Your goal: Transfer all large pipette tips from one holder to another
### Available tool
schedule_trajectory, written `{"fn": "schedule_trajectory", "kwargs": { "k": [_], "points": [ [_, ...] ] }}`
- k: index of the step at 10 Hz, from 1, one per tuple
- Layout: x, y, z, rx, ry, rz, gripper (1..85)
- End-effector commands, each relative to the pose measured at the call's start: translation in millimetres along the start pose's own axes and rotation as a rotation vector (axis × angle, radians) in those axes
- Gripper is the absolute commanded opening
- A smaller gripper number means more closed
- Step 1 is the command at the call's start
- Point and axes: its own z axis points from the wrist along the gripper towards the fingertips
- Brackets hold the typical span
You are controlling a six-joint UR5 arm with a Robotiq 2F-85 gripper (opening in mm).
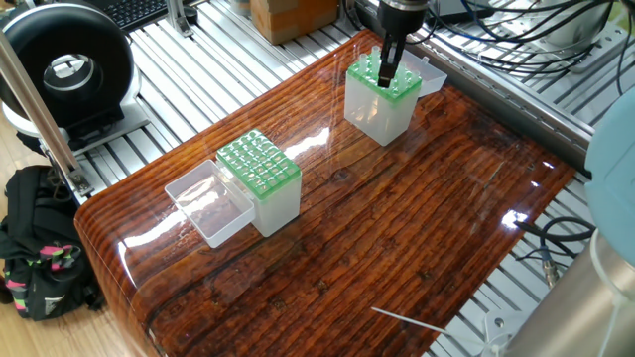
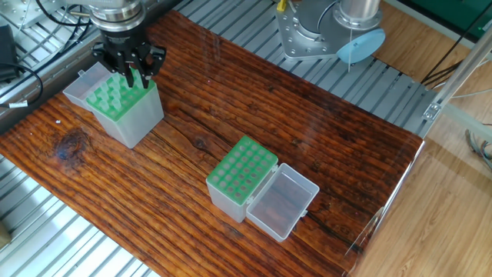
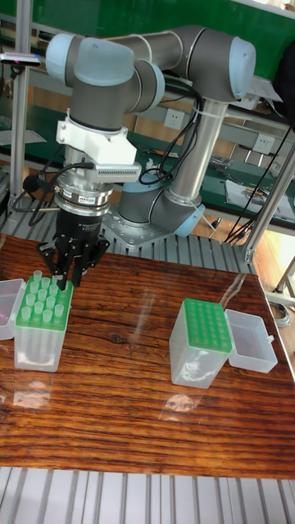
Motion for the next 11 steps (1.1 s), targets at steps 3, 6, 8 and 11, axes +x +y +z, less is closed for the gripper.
{"fn": "schedule_trajectory", "kwargs": {
  "k": [3,6,8,11],
  "points": [
    [3.7,0.6,1.2,-0.009,-0.009,-0.004,31.3],
    [0.8,7.9,-2.6,-0.032,-0.014,0.000,31.3],
    [0.4,14.6,-15.1,-0.038,0.003,0.012,31.3],
    [-0.7,10.3,-12.4,-0.025,0.005,0.013,31.3]
  ]
}}
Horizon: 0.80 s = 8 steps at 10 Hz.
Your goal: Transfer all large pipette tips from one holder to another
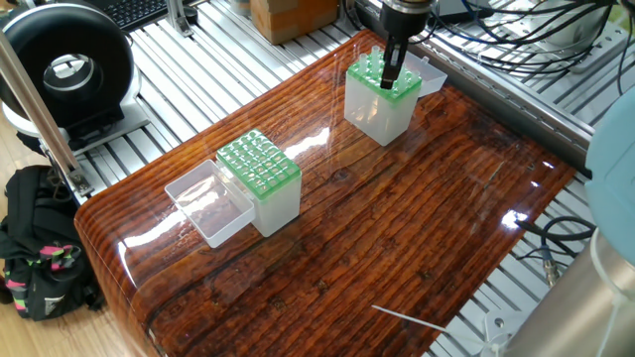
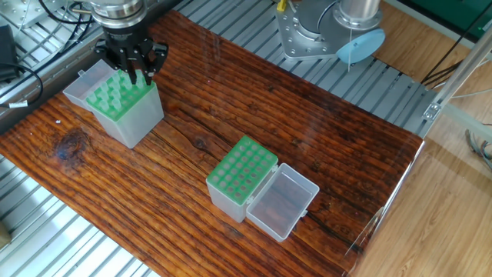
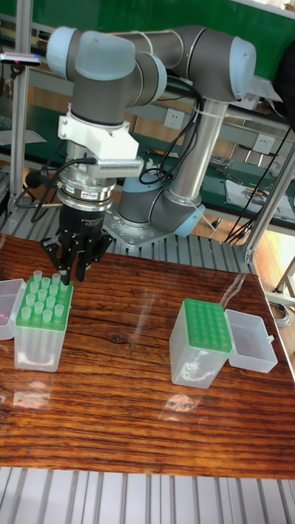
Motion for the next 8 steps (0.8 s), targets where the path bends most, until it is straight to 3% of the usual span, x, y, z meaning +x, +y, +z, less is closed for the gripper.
{"fn": "schedule_trajectory", "kwargs": {
  "k": [1,4,5,7,8],
  "points": [
    [-4.2,-1.0,-0.3,0.002,-0.006,0.008,31.3],
    [-13.3,-4.8,3.9,0.014,-0.022,-0.029,31.3],
    [-16.3,-6.9,3.6,0.028,-0.018,-0.091,31.3],
    [-19.3,8.4,8.0,0.011,-0.018,-0.229,31.3],
    [-24.9,15.8,11.1,0.010,-0.037,-0.291,31.3]
  ]
}}
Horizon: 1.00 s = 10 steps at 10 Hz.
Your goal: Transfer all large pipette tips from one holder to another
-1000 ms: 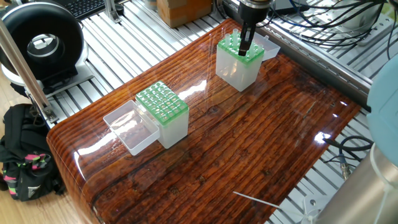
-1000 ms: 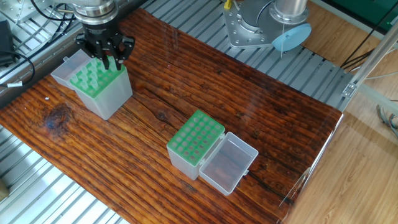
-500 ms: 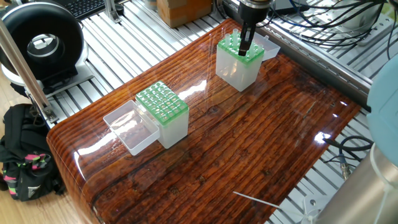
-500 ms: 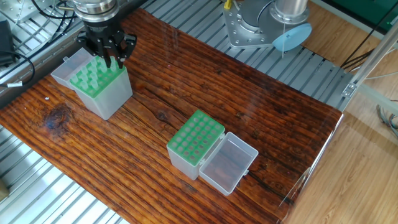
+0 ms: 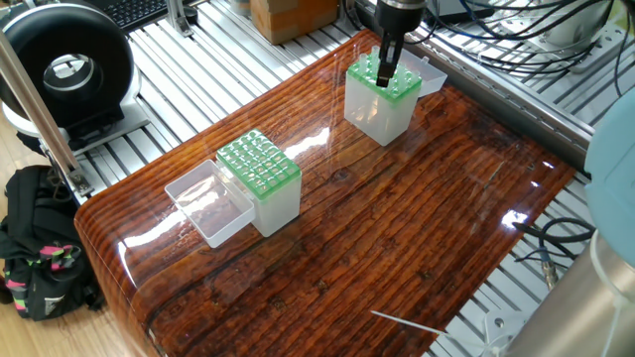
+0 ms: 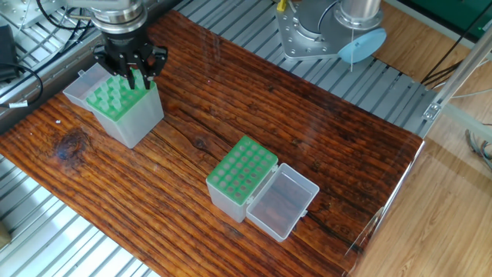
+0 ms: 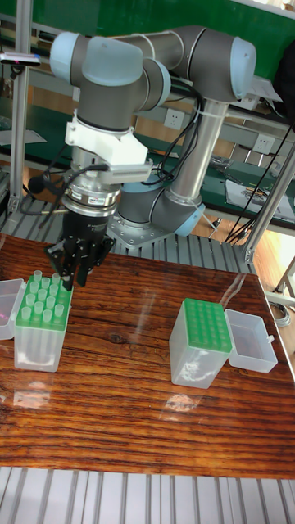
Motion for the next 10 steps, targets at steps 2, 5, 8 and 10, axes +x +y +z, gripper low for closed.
{"fn": "schedule_trajectory", "kwargs": {
  "k": [2,5,8,10],
  "points": [
    [-1.4,11.5,2.8,0.004,0.006,-0.255,31.3],
    [14.8,-1.0,-8.0,0.052,0.053,-0.348,31.0],
    [9.4,-13.4,-8.0,0.090,0.052,-0.432,31.0],
    [4.8,-16.0,-5.4,0.084,0.037,-0.495,31.3]
  ]
}}
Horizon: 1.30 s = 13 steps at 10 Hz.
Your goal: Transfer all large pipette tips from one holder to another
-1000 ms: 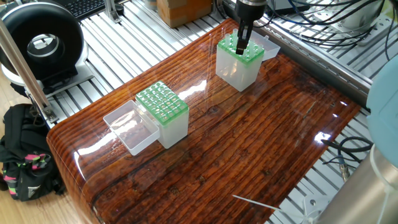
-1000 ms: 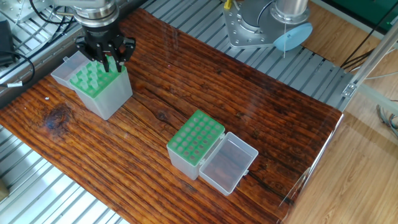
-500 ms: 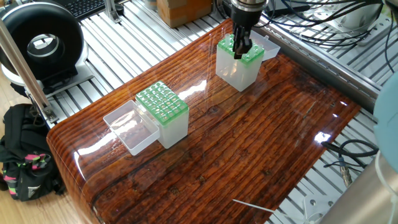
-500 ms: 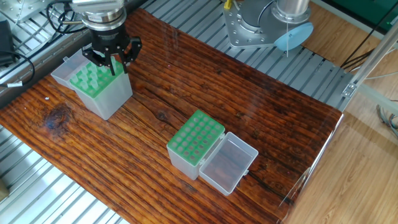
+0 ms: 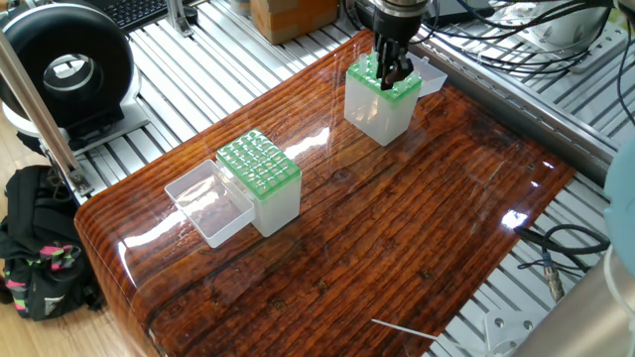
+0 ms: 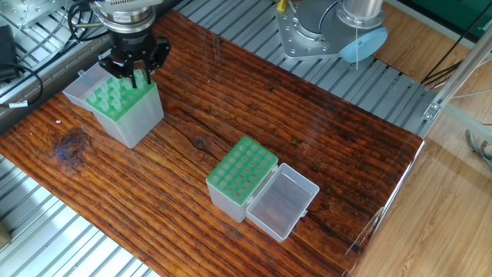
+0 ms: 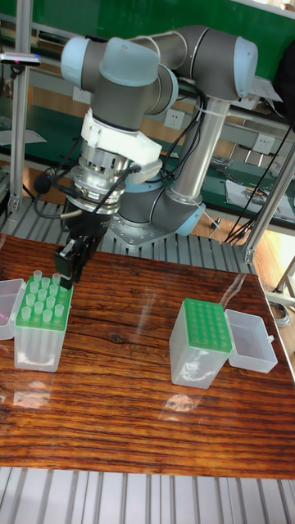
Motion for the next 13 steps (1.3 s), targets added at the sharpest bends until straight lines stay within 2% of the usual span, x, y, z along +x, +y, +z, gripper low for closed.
{"fn": "schedule_trajectory", "kwargs": {
  "k": [1,3,10,13],
  "points": [
    [-7.3,0.7,2.8,-0.017,-0.039,-0.091,32.0],
    [-11.1,8.2,3.5,-0.044,-0.056,-0.141,32.7],
    [2.6,11.7,10.9,-0.055,-0.028,-0.211,33.3],
    [4.1,14.3,12.0,-0.063,-0.030,-0.220,33.0]
  ]
}}
